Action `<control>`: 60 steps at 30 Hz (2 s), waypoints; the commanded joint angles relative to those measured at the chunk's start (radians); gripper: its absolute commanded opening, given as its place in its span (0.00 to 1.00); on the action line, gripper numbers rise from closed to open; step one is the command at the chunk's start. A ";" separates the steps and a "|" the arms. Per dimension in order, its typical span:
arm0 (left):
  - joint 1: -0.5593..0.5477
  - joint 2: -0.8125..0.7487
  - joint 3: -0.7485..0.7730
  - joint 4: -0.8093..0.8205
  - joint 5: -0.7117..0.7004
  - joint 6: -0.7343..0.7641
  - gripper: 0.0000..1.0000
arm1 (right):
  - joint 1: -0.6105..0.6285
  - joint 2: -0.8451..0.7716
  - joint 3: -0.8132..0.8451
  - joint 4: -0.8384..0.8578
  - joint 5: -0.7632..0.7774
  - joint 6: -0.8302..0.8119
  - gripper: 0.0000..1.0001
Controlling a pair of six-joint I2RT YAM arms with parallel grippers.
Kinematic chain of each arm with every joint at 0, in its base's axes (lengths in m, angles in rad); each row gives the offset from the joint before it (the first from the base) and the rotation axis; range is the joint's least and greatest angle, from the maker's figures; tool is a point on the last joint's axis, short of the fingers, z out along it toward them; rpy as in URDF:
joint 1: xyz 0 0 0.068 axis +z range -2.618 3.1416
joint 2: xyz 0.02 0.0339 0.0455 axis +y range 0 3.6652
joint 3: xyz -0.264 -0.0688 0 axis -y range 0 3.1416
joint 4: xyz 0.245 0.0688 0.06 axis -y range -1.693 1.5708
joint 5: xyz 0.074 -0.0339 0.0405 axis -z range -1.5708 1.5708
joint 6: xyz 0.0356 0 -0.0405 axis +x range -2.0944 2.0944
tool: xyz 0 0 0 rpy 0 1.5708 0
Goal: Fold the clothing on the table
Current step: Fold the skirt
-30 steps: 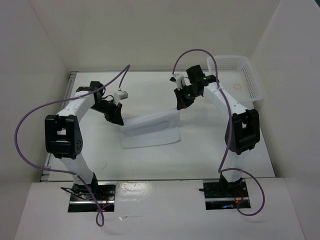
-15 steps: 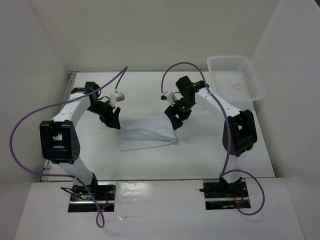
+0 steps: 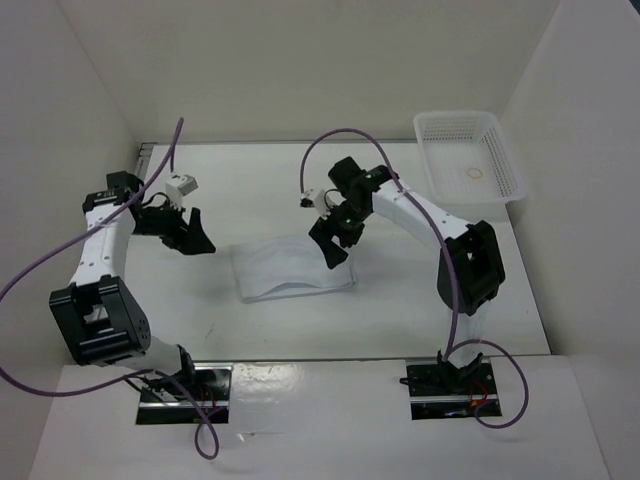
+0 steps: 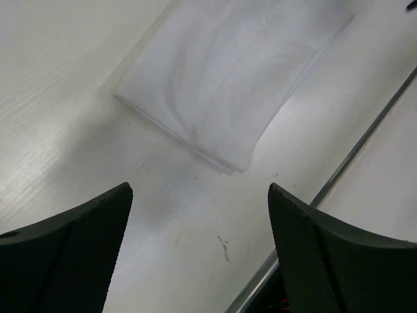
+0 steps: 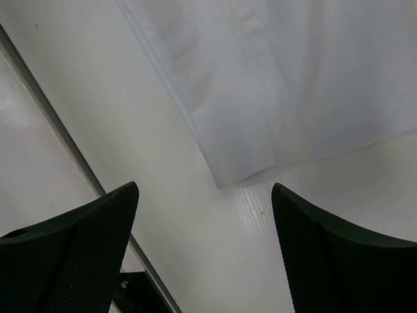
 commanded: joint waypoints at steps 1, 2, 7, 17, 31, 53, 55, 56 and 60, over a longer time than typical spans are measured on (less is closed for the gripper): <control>0.045 -0.082 -0.029 0.011 0.103 -0.063 0.92 | 0.027 0.043 0.026 0.066 -0.021 0.065 0.87; 0.045 -0.107 -0.044 0.021 0.081 -0.077 0.95 | 0.027 0.043 0.026 0.080 -0.008 0.096 0.87; 0.054 -0.211 -0.127 0.139 -0.008 -0.239 1.00 | 0.045 0.053 0.008 0.215 0.052 0.237 0.91; 0.165 -0.558 -0.264 0.327 -0.236 -0.431 1.00 | 0.166 0.168 0.104 0.354 0.192 0.516 0.92; 0.235 -0.598 -0.296 0.370 -0.273 -0.463 1.00 | 0.341 0.331 0.184 0.364 0.431 0.601 0.94; 0.235 -0.589 -0.305 0.370 -0.255 -0.454 1.00 | 0.382 0.188 0.096 0.363 0.575 0.520 0.95; 0.235 -0.589 -0.305 0.370 -0.255 -0.454 1.00 | 0.382 0.150 0.126 0.344 0.588 0.520 0.96; 0.235 -0.589 -0.305 0.370 -0.255 -0.454 1.00 | 0.382 0.136 0.135 0.332 0.600 0.520 0.96; 0.235 -0.598 -0.305 0.370 -0.255 -0.454 1.00 | 0.382 0.089 0.153 0.286 0.621 0.586 0.99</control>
